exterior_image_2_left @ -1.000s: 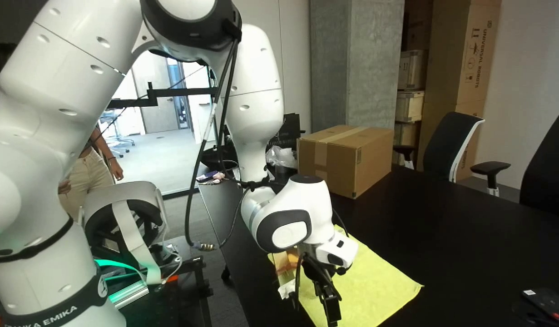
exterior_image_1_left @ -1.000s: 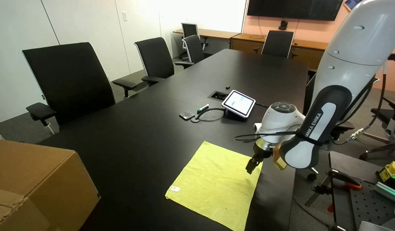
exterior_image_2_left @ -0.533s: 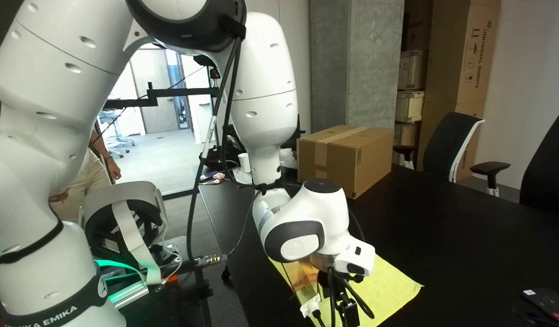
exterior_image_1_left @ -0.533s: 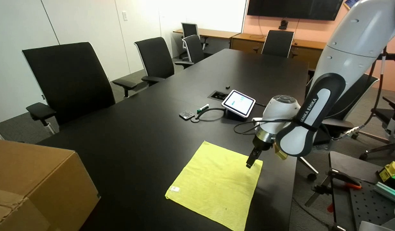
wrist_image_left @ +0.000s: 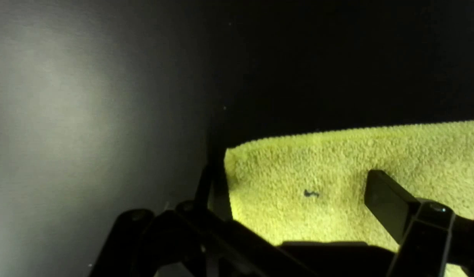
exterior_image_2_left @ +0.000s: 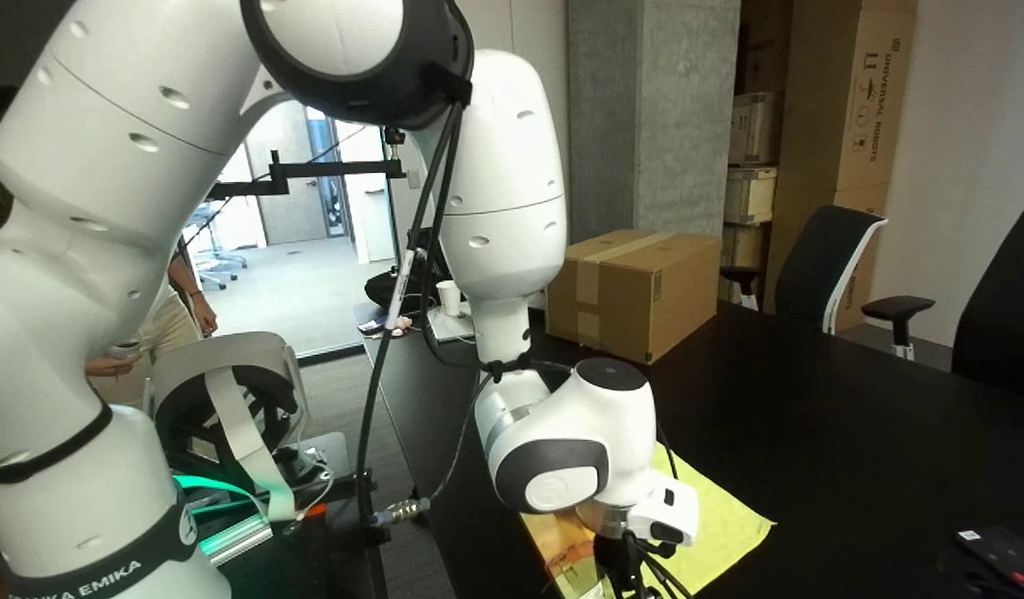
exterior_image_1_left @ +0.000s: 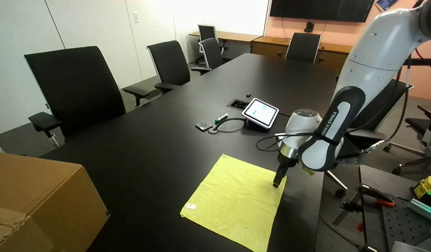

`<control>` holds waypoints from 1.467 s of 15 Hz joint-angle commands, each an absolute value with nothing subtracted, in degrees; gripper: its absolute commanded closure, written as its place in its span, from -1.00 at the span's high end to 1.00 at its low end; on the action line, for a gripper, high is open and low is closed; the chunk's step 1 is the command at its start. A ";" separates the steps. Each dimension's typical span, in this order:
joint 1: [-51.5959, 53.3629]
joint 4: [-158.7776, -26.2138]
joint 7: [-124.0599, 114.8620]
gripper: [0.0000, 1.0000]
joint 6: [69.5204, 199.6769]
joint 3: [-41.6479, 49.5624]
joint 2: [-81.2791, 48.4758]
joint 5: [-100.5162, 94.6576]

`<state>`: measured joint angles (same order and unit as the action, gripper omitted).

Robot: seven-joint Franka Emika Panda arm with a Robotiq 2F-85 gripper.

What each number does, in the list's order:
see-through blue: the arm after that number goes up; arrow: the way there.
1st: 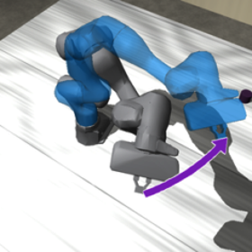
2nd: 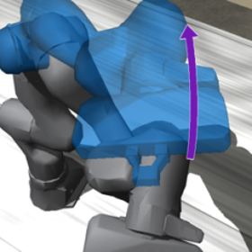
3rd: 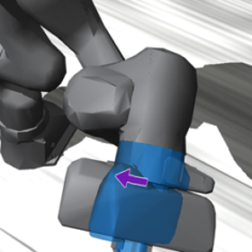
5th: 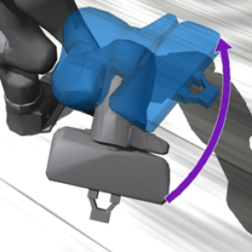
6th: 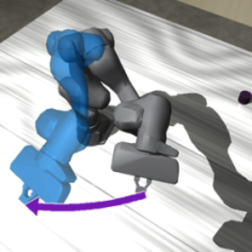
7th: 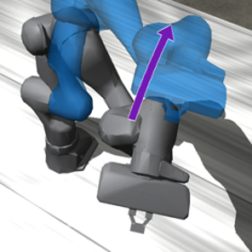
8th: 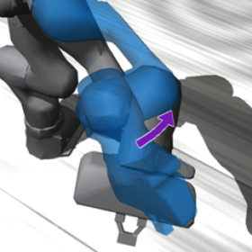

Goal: Fold the towel in half

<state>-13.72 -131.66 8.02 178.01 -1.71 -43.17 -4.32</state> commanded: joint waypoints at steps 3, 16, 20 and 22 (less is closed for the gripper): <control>-7.48 -128.65 7.61 1.00 176.36 2.13 -46.47 -4.97; 2.40 -134.14 4.62 -0.89 172.36 9.37 -41.71 -5.35; 5.69 -140.11 2.79 -1.00 173.05 12.88 -38.77 -5.44; 7.94 -143.27 1.89 -0.97 173.32 14.83 -36.75 -5.64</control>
